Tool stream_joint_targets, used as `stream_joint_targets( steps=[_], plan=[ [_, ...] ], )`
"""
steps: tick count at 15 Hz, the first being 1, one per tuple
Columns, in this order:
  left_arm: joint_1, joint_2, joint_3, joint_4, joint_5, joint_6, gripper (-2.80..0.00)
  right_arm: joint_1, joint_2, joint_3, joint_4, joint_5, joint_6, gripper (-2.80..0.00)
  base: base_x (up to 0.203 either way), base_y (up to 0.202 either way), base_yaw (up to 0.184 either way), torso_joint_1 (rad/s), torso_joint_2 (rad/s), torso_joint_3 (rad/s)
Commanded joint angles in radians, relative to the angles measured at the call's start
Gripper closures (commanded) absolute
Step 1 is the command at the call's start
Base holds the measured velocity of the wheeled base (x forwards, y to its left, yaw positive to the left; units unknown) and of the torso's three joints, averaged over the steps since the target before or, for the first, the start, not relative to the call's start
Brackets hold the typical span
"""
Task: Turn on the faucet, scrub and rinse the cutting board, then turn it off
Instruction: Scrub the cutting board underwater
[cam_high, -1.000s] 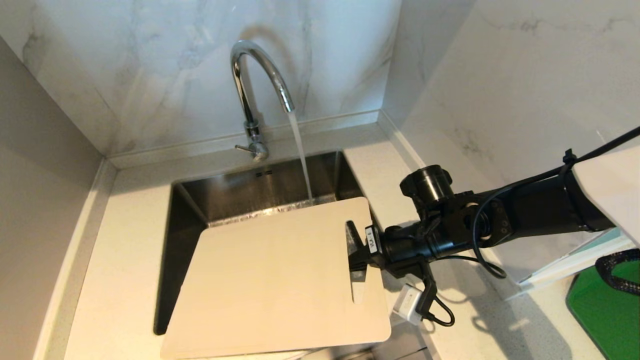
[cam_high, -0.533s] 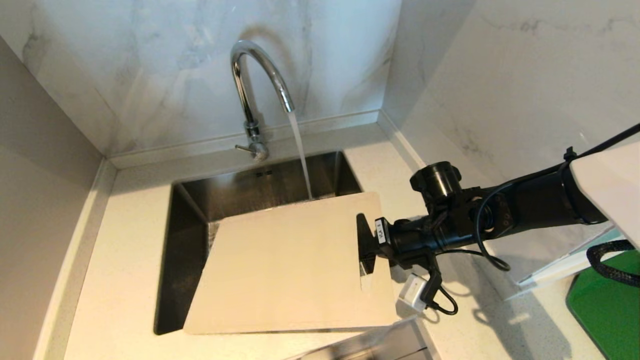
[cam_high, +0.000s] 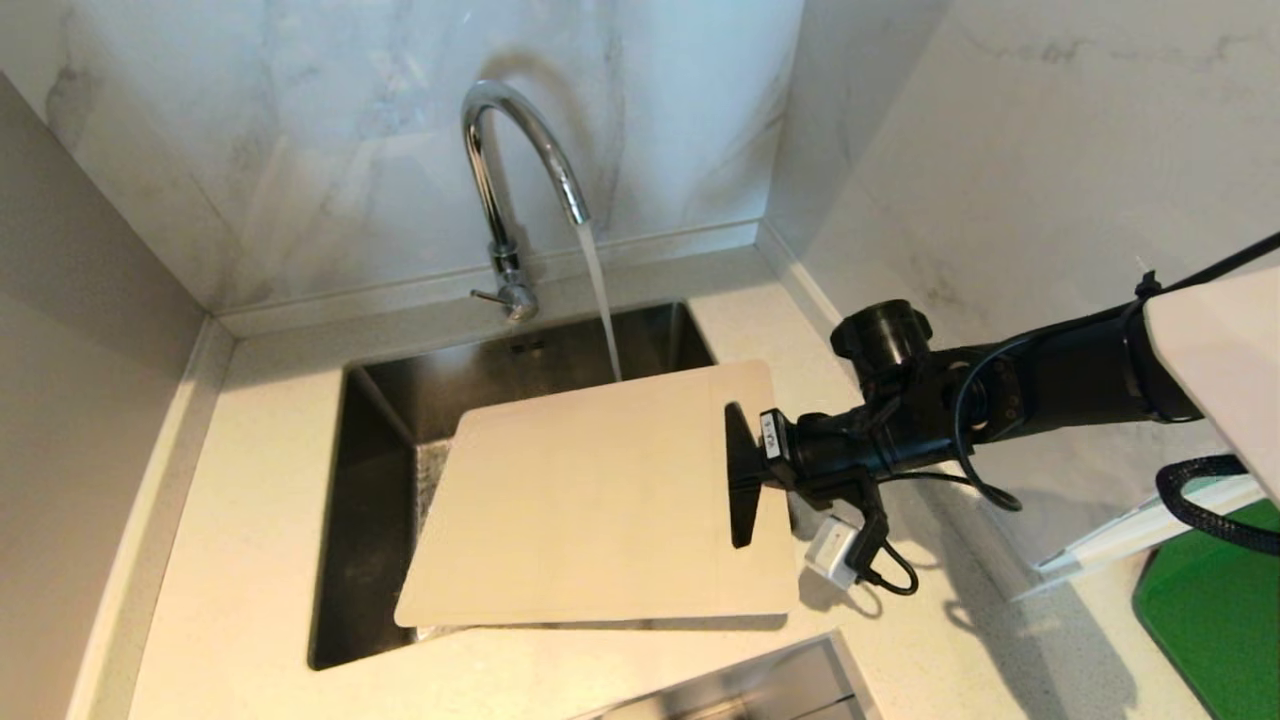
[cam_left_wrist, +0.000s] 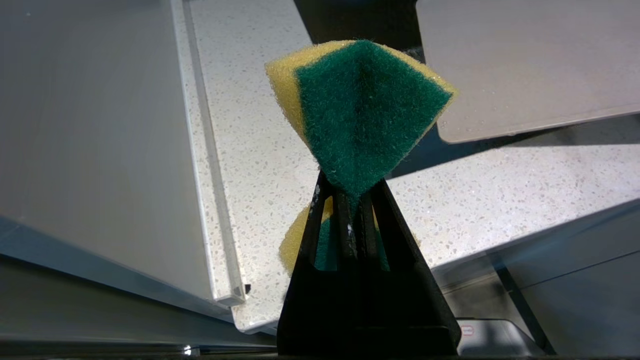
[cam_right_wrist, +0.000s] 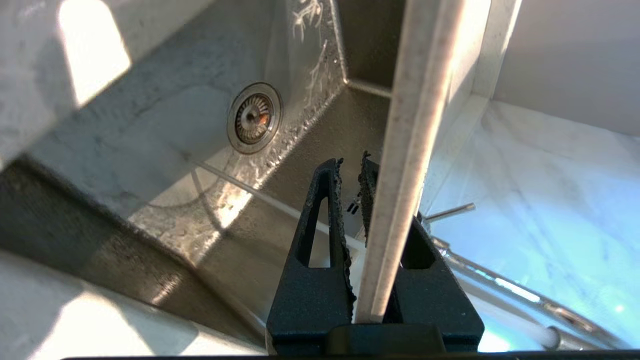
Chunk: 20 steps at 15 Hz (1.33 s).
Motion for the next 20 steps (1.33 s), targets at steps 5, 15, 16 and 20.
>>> stream_joint_targets(
  steps=[5, 15, 16, 20],
  plan=[
    [0.0, -0.001, 0.0, 0.0, 0.0, 0.0, 0.0, -0.008, 0.02, -0.031, 0.005, -0.01, -0.021, 0.0, 0.0, 0.0, 0.0, 0.0, 0.0, 0.0],
    [0.0, -0.001, 0.0, 0.0, 0.0, 0.0, 0.0, -0.001, 0.067, -0.148, 0.016, -0.027, -0.02, 0.0, 0.0, 0.0, 0.0, 0.0, 0.0, 0.0],
    [0.0, -0.001, 0.0, 0.0, 0.0, 0.0, 0.0, -0.001, 0.072, -0.166, 0.023, -0.027, -0.02, 0.0, 0.0, 0.0, 0.0, 0.0, 0.0, 0.0],
    [0.0, -0.001, 0.0, 0.0, 0.0, 0.0, 0.0, -0.001, 0.112, -0.257, 0.058, -0.03, -0.02, 0.0, 0.0, 0.0, 0.0, 0.0, 0.0, 0.0]
  ],
)
